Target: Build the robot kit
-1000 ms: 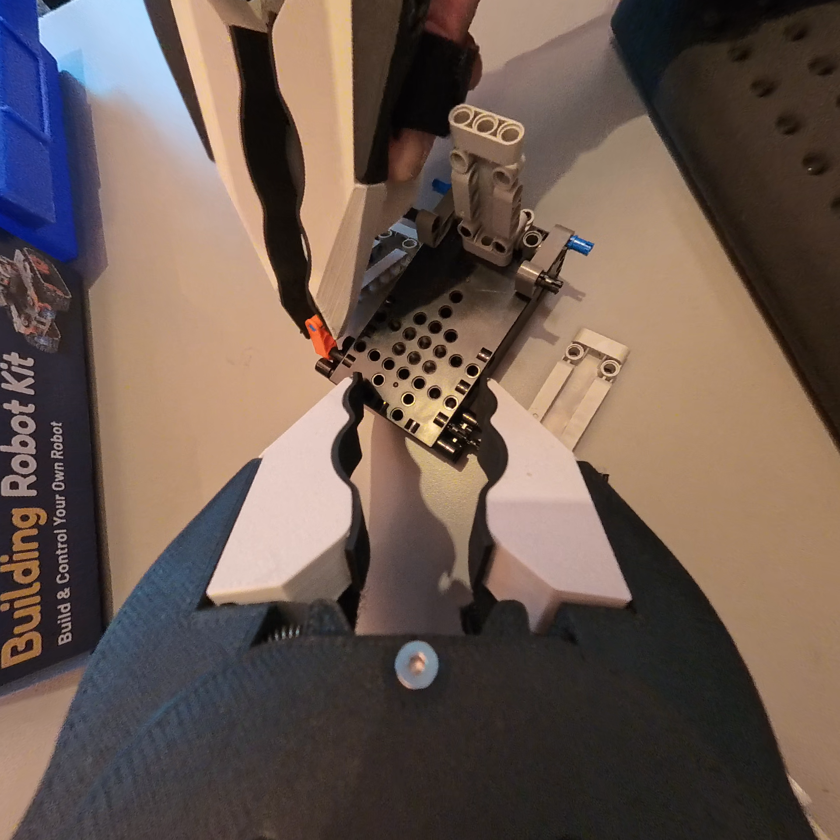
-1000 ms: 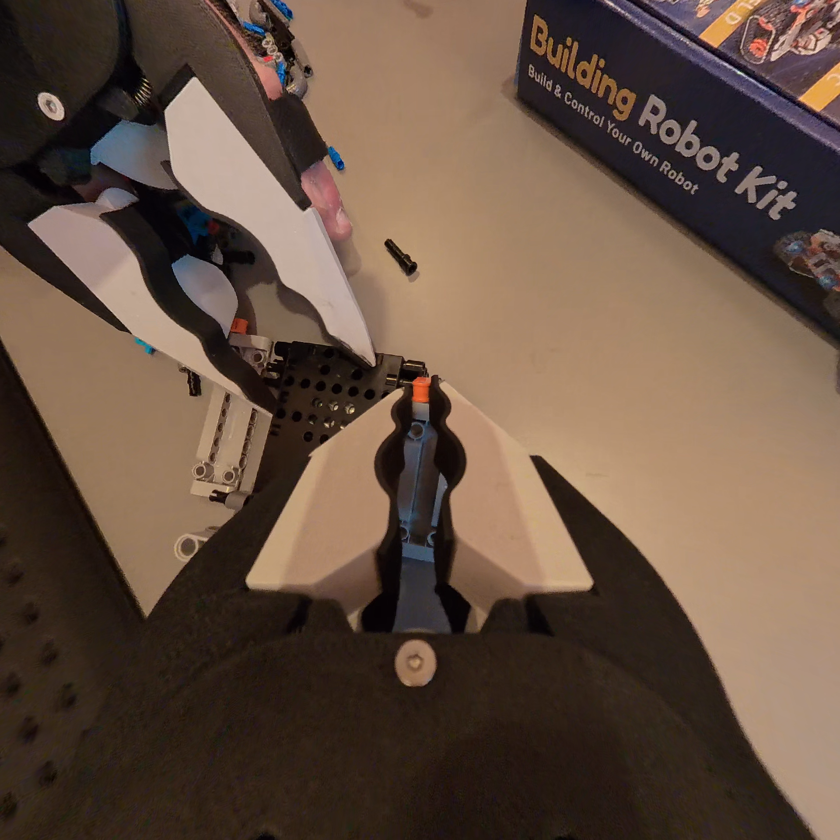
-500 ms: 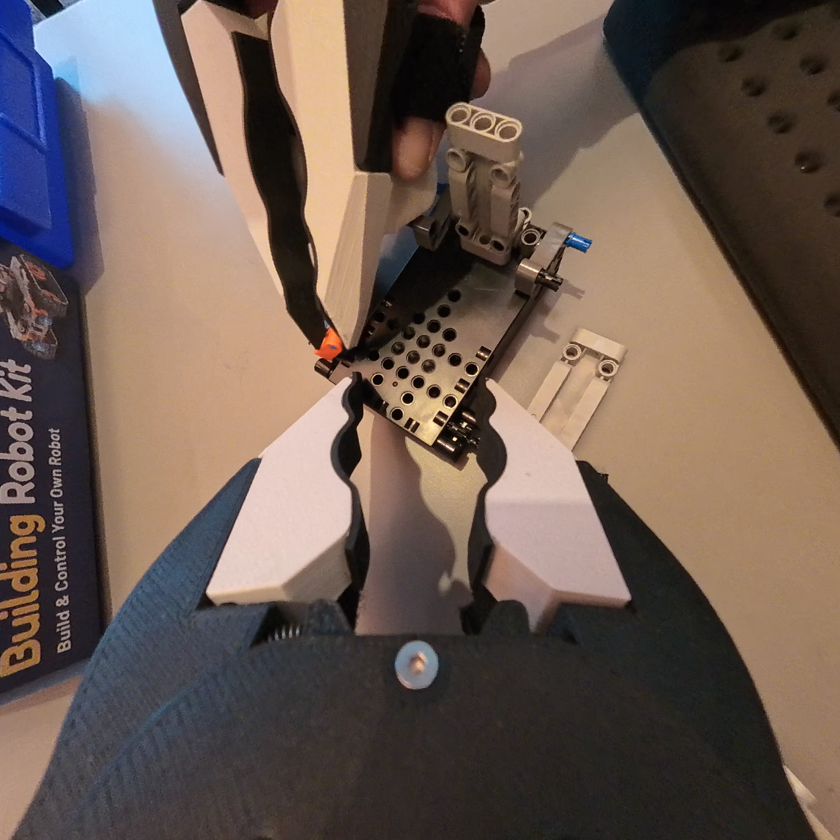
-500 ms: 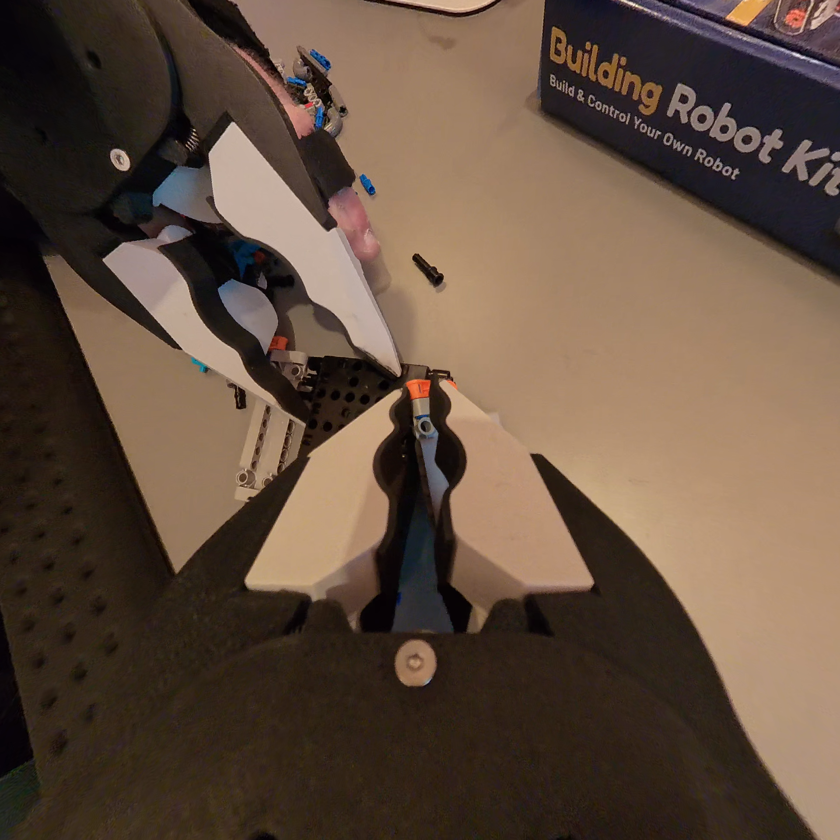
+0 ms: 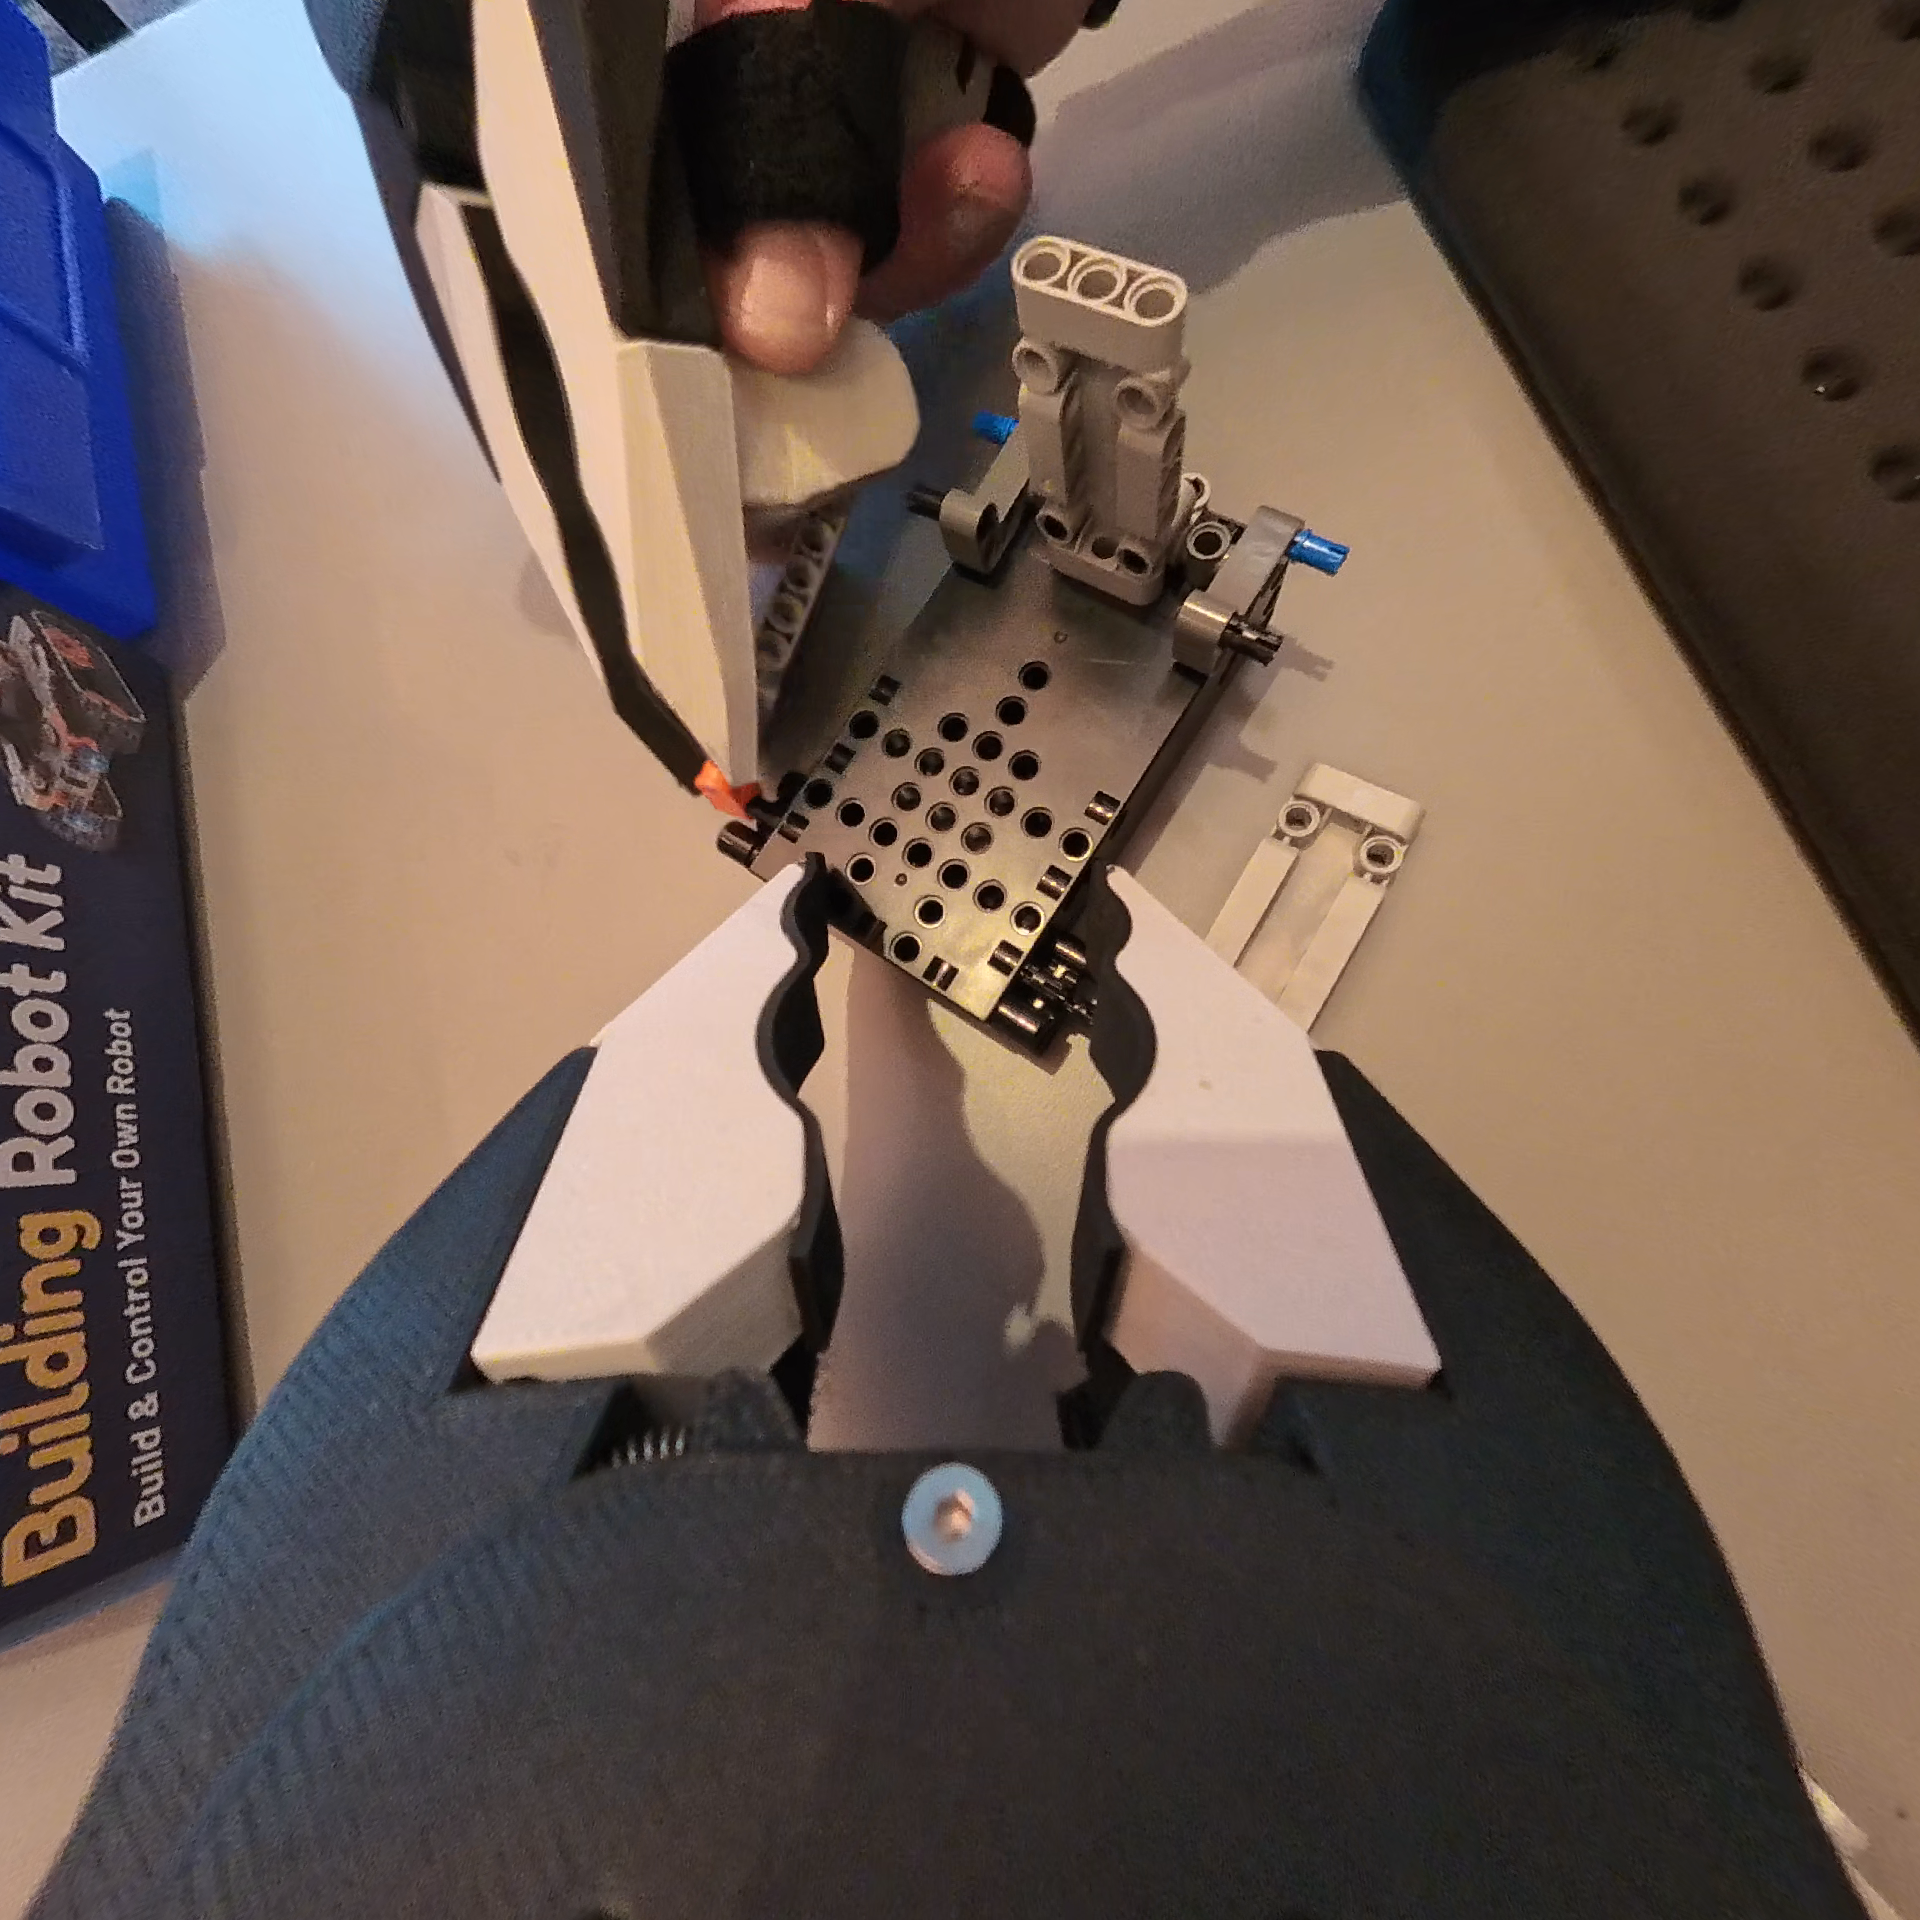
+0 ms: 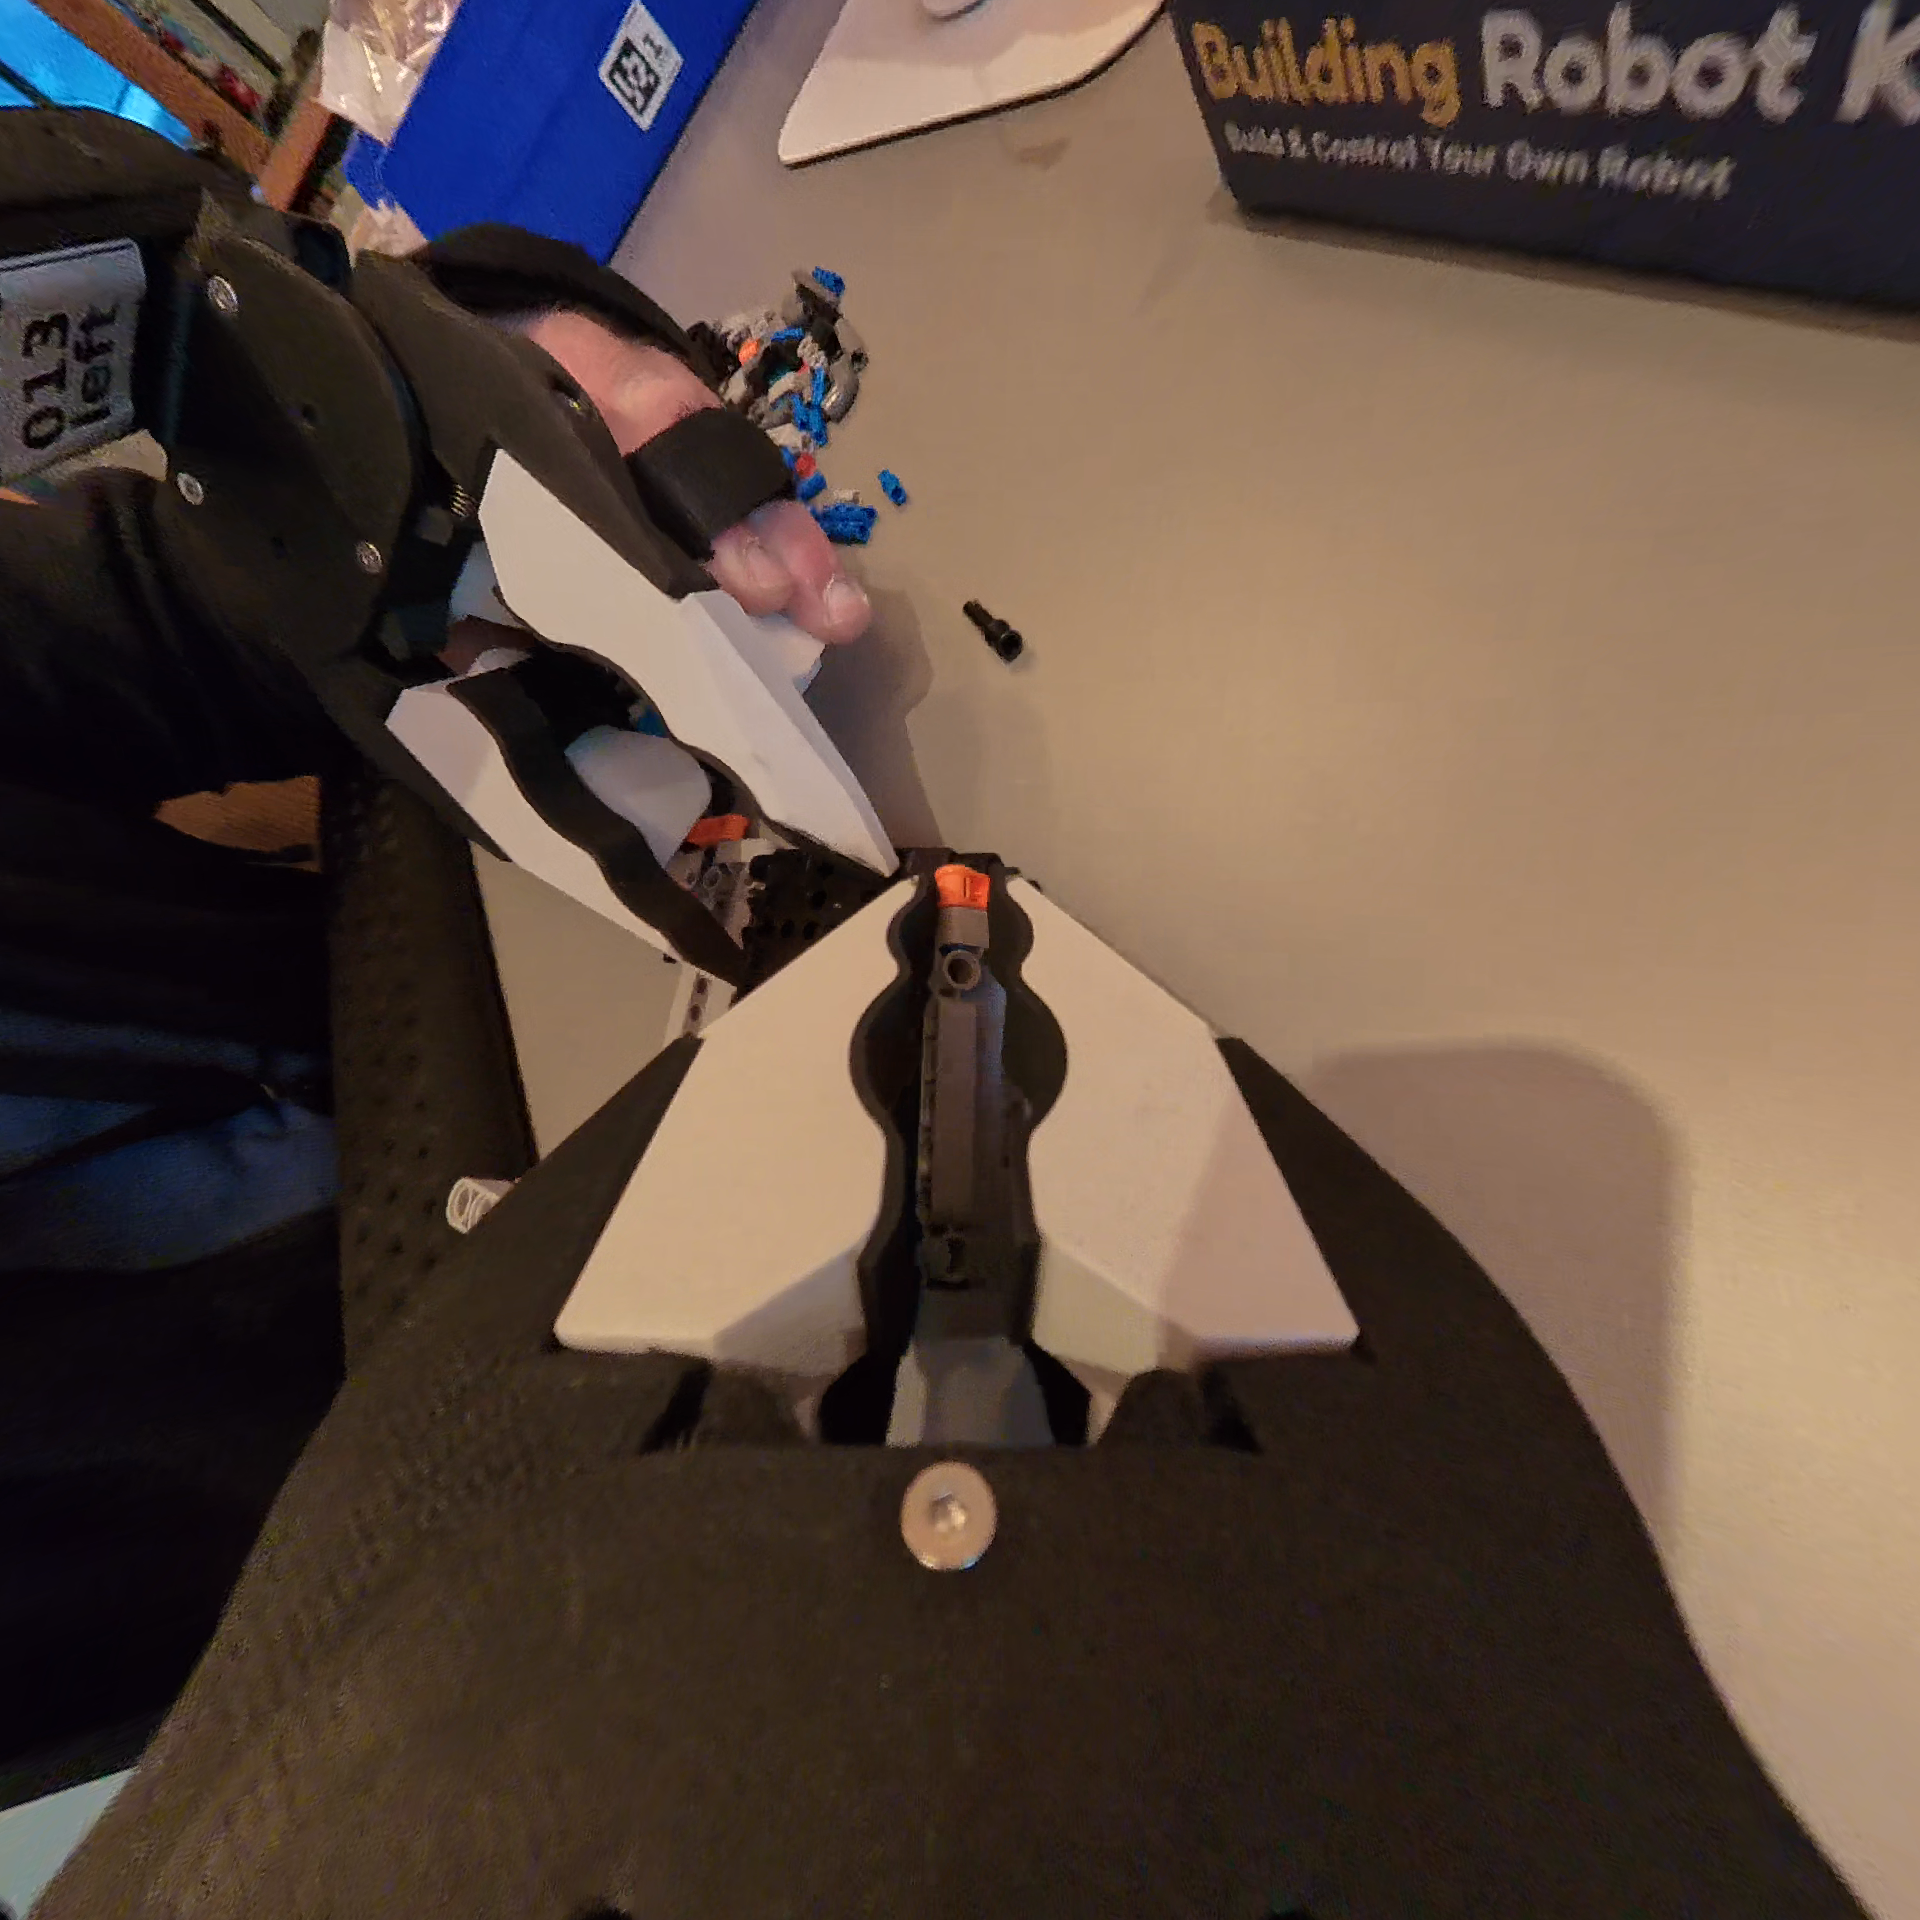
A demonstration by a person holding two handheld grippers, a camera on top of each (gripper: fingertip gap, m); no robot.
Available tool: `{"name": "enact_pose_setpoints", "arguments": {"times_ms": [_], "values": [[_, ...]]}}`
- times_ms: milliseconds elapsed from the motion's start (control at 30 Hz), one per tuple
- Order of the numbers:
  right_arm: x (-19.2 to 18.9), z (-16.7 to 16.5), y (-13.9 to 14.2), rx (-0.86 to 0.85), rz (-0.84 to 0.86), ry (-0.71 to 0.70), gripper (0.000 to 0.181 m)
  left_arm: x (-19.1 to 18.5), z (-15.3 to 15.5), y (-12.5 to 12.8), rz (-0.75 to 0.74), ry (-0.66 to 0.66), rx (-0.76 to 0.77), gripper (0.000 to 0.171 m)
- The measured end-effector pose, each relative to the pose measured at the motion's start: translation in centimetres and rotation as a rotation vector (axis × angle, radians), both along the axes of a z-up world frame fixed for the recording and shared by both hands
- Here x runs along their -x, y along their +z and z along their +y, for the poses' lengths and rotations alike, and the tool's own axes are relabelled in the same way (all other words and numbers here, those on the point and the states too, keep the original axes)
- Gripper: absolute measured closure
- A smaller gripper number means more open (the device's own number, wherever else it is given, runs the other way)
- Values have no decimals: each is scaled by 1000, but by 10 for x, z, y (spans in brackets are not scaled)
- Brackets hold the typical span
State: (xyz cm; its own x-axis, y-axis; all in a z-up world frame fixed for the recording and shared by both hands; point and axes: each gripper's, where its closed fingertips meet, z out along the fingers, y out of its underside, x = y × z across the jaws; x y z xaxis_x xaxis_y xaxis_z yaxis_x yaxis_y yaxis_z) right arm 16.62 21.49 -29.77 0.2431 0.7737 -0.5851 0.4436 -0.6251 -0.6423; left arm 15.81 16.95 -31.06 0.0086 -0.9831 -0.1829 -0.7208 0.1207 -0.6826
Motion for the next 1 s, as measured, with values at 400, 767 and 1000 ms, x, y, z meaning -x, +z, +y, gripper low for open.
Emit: {"name": "enact_pose_setpoints", "arguments": {"times_ms": [400, 767, 1000], "values": [[-2, -1, 4, 90, 86, -35, 175, -1, -2, 0, 10, -5, -3, 125], [-2, -12, 66, -39, 342, 42, 175, -8, 24, 45, -238, 134, 107, 114], [8, -30, 77, -51, 373, 120, 175, -17, 14, 74, -405, 86, 167, 160]]}}
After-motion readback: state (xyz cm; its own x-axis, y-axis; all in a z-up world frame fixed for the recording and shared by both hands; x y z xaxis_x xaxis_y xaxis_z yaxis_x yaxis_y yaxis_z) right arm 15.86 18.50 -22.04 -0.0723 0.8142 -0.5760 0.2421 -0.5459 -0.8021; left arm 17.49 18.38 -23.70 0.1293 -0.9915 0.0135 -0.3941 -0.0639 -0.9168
